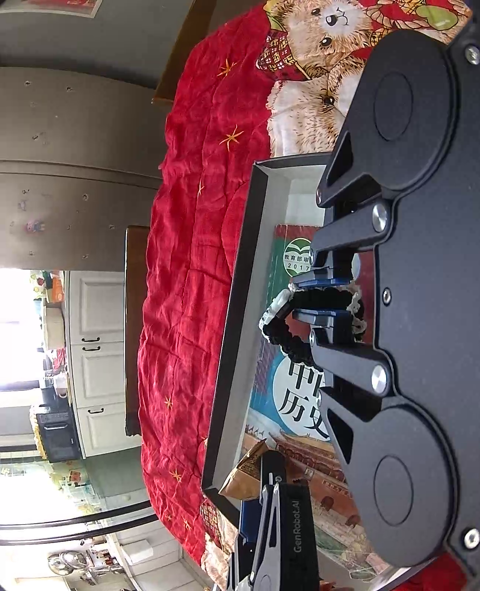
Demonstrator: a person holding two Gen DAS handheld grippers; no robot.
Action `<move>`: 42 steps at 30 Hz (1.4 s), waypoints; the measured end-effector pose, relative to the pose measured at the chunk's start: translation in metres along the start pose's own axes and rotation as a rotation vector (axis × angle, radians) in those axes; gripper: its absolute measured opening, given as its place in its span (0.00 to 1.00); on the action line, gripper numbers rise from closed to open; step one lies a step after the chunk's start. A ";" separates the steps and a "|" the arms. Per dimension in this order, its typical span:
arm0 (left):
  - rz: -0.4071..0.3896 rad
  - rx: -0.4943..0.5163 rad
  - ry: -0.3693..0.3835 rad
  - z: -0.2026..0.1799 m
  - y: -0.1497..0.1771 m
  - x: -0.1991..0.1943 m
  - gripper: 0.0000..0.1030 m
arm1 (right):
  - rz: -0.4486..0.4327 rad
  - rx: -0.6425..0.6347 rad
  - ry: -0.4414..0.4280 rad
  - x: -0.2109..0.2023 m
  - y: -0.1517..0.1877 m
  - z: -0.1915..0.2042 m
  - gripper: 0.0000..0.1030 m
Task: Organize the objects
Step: 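Lower the pouch and scrunchie into the box and open both tools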
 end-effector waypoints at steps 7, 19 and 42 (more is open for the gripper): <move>0.009 -0.006 -0.002 -0.001 0.000 0.005 0.51 | 0.024 0.005 0.013 0.006 0.000 -0.001 0.11; 0.019 0.003 0.004 -0.001 0.000 0.006 0.62 | 0.047 -0.004 0.025 0.010 0.000 0.000 0.13; -0.084 0.002 -0.035 0.003 0.002 -0.048 0.84 | -0.026 0.006 0.013 -0.023 0.002 0.003 0.32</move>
Point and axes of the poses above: each gripper's, at about its wrist camera, not at the fingertips, and x roughly the way its jaws point, z to its left, y to its underside, the point moved 1 cm from there along x, roughly the way its jaws point, and after that the axes turned 13 degrees about x, right-handed, at the moved point
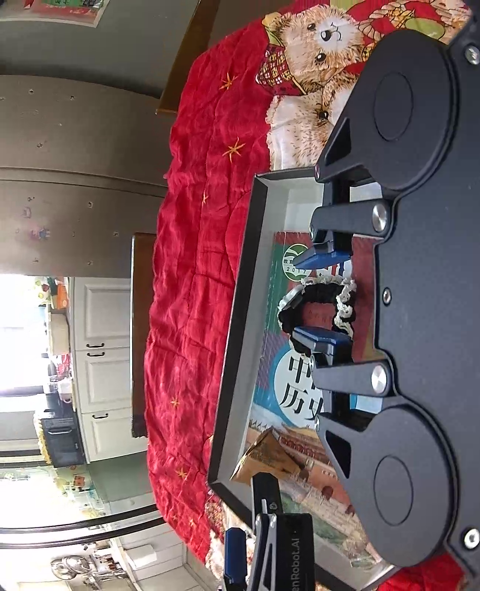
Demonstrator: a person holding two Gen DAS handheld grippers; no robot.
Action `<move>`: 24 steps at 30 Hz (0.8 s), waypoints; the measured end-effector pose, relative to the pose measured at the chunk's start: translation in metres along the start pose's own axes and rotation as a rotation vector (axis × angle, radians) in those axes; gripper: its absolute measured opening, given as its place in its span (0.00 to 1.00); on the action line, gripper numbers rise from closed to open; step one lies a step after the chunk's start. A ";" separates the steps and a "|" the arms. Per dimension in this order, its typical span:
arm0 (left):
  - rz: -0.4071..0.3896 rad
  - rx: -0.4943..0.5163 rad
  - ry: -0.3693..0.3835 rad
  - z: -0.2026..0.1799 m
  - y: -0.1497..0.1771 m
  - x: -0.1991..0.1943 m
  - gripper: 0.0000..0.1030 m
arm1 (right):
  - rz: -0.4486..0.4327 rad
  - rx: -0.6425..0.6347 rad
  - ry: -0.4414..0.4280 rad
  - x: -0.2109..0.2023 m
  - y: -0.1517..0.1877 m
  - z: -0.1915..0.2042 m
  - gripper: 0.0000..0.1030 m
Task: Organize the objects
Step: 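Lower the pouch and scrunchie into the box and open both tools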
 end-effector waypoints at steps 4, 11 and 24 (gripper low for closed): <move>-0.004 0.001 -0.008 0.002 0.003 -0.012 0.84 | -0.013 -0.007 -0.008 -0.016 0.002 0.000 0.32; -0.006 0.020 -0.014 0.002 0.007 -0.030 0.84 | -0.028 -0.019 -0.018 -0.043 0.009 -0.002 0.32; -0.025 0.051 -0.004 0.002 0.023 -0.071 0.86 | -0.040 -0.057 -0.050 -0.095 0.032 -0.003 0.33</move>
Point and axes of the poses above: each gripper's, at about its wrist camera, not at the fingertips, and x roughly the way its jaws point, z to its left, y to its underside, the point moved 1 cm from there along x, roughly the way its jaws point, and after that the axes turned 13 degrees about x, right-handed, at the moved point
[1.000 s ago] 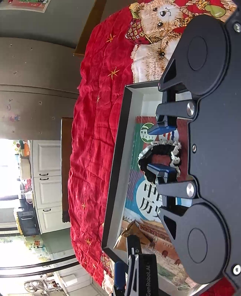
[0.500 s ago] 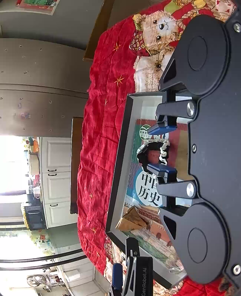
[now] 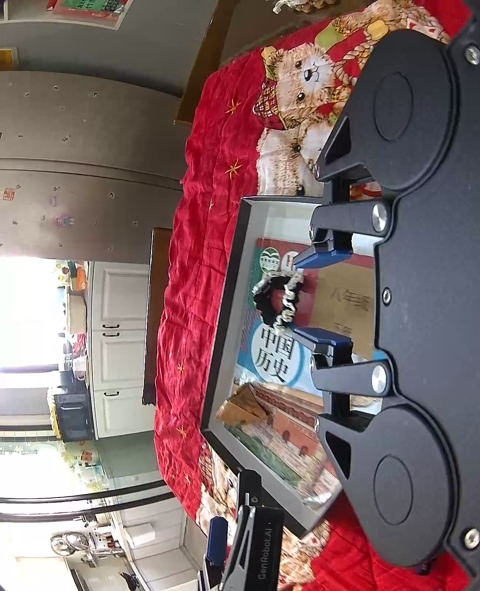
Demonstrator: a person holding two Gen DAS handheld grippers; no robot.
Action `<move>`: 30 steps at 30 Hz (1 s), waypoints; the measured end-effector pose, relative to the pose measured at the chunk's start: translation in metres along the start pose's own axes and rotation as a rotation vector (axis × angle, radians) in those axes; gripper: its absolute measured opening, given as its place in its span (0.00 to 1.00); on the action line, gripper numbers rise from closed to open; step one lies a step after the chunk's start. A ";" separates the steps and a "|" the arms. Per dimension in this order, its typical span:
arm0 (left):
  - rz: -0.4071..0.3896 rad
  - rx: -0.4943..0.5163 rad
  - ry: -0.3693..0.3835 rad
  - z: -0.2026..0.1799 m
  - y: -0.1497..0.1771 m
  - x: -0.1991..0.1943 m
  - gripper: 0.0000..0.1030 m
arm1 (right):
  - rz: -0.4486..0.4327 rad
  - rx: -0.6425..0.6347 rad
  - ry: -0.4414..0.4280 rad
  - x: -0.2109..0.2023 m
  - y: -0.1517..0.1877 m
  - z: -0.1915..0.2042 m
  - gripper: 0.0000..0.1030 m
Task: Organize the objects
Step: 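Lower the pouch and scrunchie into the box and open both tools, then move both tools back toward the remaining items beside the box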
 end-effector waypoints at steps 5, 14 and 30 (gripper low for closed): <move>-0.003 0.015 0.006 -0.002 0.008 -0.015 0.86 | -0.006 -0.004 -0.015 -0.019 0.010 0.000 0.33; -0.029 0.027 0.023 -0.003 0.020 -0.046 0.87 | -0.027 -0.016 -0.034 -0.052 0.022 0.001 0.33; -0.059 0.067 0.086 -0.027 0.057 -0.092 0.89 | -0.039 -0.094 -0.090 -0.115 0.078 0.013 0.33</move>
Point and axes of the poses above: each gripper's, at about its wrist camera, not at the fingertips, and x roughly the way its jaws point, z to its left, y to its underside, the point moved 1 cm from there along x, roughly the way its jaws point, and after that the axes turned 13 degrees about x, right-handed, at the moved point
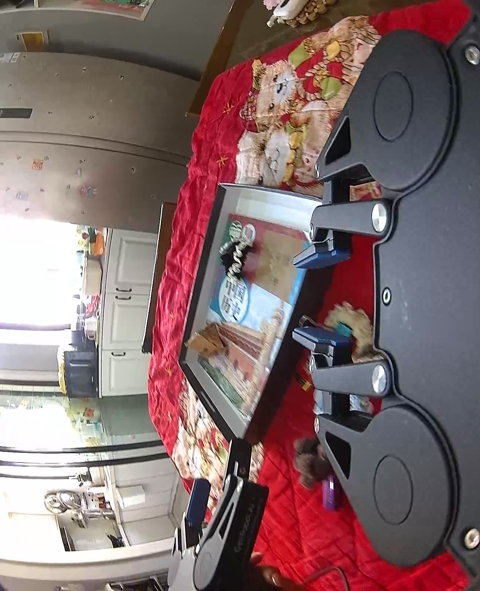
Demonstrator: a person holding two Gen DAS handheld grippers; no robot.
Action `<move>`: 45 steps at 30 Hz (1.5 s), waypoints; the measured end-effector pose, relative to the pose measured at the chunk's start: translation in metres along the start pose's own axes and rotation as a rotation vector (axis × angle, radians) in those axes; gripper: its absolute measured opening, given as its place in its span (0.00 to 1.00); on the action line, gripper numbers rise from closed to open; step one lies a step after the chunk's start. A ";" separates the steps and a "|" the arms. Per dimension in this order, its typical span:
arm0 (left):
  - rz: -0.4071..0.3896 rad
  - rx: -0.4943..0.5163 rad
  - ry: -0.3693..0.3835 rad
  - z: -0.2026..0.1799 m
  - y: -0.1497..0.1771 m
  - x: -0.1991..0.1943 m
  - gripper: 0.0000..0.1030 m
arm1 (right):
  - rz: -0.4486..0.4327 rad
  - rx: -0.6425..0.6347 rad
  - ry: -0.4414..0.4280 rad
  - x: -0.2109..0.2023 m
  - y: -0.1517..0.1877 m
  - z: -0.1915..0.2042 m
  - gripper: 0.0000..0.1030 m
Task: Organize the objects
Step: 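Move both tools back toward the remaining items beside the box, then grasp the brown fuzzy knit piece with the left tool while the right tool grasps the brown braided ring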
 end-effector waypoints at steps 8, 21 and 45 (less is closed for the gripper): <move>-0.020 0.007 0.015 -0.019 0.020 -0.020 0.89 | -0.006 -0.022 -0.051 -0.024 0.033 0.013 0.33; 0.012 -0.001 0.058 -0.051 0.055 -0.030 0.89 | -0.026 -0.180 -0.063 -0.030 0.072 0.036 0.32; 0.060 -0.047 0.121 -0.067 0.070 -0.003 0.67 | -0.003 -0.256 0.013 -0.005 0.085 0.036 0.24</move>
Point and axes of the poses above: each gripper's, at about its wrist camera, not at the fingertips, and x roughly the way its jaws point, z to its left, y to its underside, the point moved 1 cm from there along x, roughly the way its jaws point, and after that the axes turned 13 degrees about x, right-handed, at the moved point
